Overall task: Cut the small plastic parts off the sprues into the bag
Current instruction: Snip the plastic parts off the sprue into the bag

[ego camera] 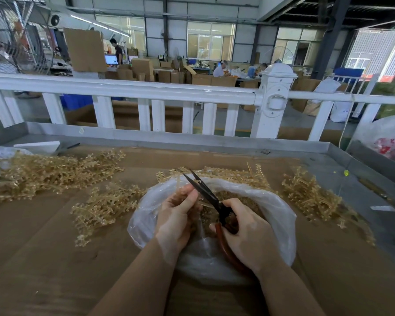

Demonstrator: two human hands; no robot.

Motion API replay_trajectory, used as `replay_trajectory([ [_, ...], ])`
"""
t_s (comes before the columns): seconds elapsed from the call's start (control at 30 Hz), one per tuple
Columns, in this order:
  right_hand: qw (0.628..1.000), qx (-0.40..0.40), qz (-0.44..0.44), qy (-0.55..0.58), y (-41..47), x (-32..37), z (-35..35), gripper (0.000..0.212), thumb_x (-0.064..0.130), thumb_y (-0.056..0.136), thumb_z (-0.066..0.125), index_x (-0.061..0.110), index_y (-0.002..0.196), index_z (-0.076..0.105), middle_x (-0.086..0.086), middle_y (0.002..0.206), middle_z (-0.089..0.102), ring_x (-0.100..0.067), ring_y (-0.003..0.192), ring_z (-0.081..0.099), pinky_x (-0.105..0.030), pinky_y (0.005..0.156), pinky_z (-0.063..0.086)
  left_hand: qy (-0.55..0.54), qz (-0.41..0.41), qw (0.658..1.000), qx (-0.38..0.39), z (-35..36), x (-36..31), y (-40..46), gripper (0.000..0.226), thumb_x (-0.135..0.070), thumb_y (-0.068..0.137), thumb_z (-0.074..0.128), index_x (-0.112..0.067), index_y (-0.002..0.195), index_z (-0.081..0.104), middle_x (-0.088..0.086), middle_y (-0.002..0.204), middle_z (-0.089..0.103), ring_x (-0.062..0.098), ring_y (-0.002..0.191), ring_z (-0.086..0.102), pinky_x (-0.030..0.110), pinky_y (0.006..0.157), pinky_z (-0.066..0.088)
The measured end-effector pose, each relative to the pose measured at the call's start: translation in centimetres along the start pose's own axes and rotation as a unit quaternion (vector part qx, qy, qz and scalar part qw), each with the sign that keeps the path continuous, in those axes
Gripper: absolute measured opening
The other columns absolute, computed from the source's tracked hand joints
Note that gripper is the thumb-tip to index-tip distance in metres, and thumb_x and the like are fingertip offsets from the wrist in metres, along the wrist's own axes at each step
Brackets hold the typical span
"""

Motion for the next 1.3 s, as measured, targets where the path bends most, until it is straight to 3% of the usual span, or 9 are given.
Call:
replay_trajectory([
  [0.07, 1.0, -0.004, -0.001, 0.005, 0.0, -0.1, -0.1, 0.041, 0.04, 0.076, 0.076, 0.023, 0.11, 0.061, 0.01, 0.102, 0.067, -0.004, 0.094, 0.061, -0.015, 0.08, 0.049, 0.0, -0.003, 1.0, 0.011, 0.3, 0.0, -0.2, 0.038, 0.001, 0.082, 0.061, 0.006, 0.12, 0.057, 0.023, 0.103, 0.063, 0.032, 0.086, 0.057, 0.044, 0.09, 0.047],
  [0.17, 1.0, 0.003, -0.005, 0.008, 0.0, 0.0, 0.0, 0.04, 0.042, 0.076, 0.075, 0.026, 0.11, 0.06, 0.013, 0.101, 0.066, 0.005, 0.092, 0.055, -0.002, 0.078, 0.038, 0.005, -0.012, 1.0, 0.022, 0.3, 0.0, -0.1, 0.019, 0.001, 0.086, 0.059, 0.0, 0.105, 0.061, 0.013, 0.081, 0.063, 0.021, 0.068, 0.056, 0.033, 0.068, 0.049],
  [0.27, 1.0, 0.012, -0.011, 0.008, -0.1, 0.1, 0.1, 0.041, 0.044, 0.075, 0.074, 0.027, 0.11, 0.06, 0.013, 0.1, 0.065, 0.001, 0.093, 0.058, -0.006, 0.079, 0.041, 0.001, -0.011, 1.0, 0.007, 0.1, -0.1, 0.1, 0.013, 0.006, 0.089, 0.054, -0.004, 0.093, 0.061, 0.007, 0.067, 0.067, 0.014, 0.052, 0.061, 0.022, 0.048, 0.052],
  [0.53, 1.0, 0.015, -0.018, 0.002, -0.1, 0.2, 0.2, 0.043, 0.044, 0.074, 0.075, 0.026, 0.11, 0.061, 0.012, 0.098, 0.066, 0.001, 0.088, 0.058, 0.002, 0.072, 0.034, -0.022, 0.033, 0.997, -0.066, -0.7, 0.0, 0.6, 0.01, 0.002, 0.09, 0.055, -0.007, 0.093, 0.059, 0.009, 0.082, 0.067, 0.016, 0.063, 0.065, 0.025, 0.056, 0.056],
  [0.7, 1.0, 0.012, -0.023, -0.006, -0.1, 0.2, 0.4, 0.043, 0.048, 0.073, 0.073, 0.028, 0.109, 0.06, 0.013, 0.097, 0.066, -0.002, 0.087, 0.061, -0.01, 0.073, 0.044, -0.075, 0.027, 0.995, -0.066, -0.9, 0.0, 0.6, 0.015, 0.001, 0.093, 0.051, -0.008, 0.084, 0.058, 0.006, 0.069, 0.069, 0.013, 0.058, 0.067, 0.024, 0.057, 0.057],
  [0.87, 0.998, 0.0, -0.045, -0.045, -0.1, 0.7, 0.1, 0.042, 0.045, 0.073, 0.075, 0.023, 0.107, 0.062, 0.009, 0.092, 0.066, -0.009, 0.082, 0.063, -0.019, 0.068, 0.052, -0.095, 0.007, 0.993, -0.072, -1.2, 0.0, 0.4, 0.014, -0.003, 0.094, 0.05, -0.008, 0.088, 0.061, 0.004, 0.066, 0.07, 0.012, 0.054, 0.067, 0.022, 0.049, 0.055],
  [1.07, 0.997, 0.02, -0.036, -0.064, -0.1, 0.7, 0.7, 0.042, 0.043, 0.079, 0.069, 0.022, 0.114, 0.058, 0.005, 0.099, 0.063, -0.013, 0.094, 0.059, -0.028, 0.079, 0.053, -0.099, 0.005, 0.992, -0.072, -1.1, 0.0, 0.2, 0.016, -0.007, 0.096, 0.049, -0.009, 0.091, 0.064, 0.003, 0.065, 0.071, 0.012, 0.055, 0.068, 0.021, 0.046, 0.053],
  [1.3, 0.997, 0.032, -0.027, -0.063, 0.0, 0.5, 1.1, 0.042, 0.048, 0.082, 0.065, 0.026, 0.116, 0.055, 0.008, 0.104, 0.062, -0.01, 0.099, 0.057, -0.022, 0.084, 0.049, -0.089, -0.014, 0.994, -0.068, -1.3, 0.3, 0.3, 0.014, -0.006, 0.095, 0.05, -0.009, 0.099, 0.064, 0.004, 0.073, 0.07, 0.01, 0.057, 0.067, 0.02, 0.05, 0.055],
])
Point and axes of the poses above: each hand's wrist, its own y-axis towards the middle knuckle, its own z-axis out of the palm, x = y × z, the point moved 7 cm from there along y, towards the middle knuckle
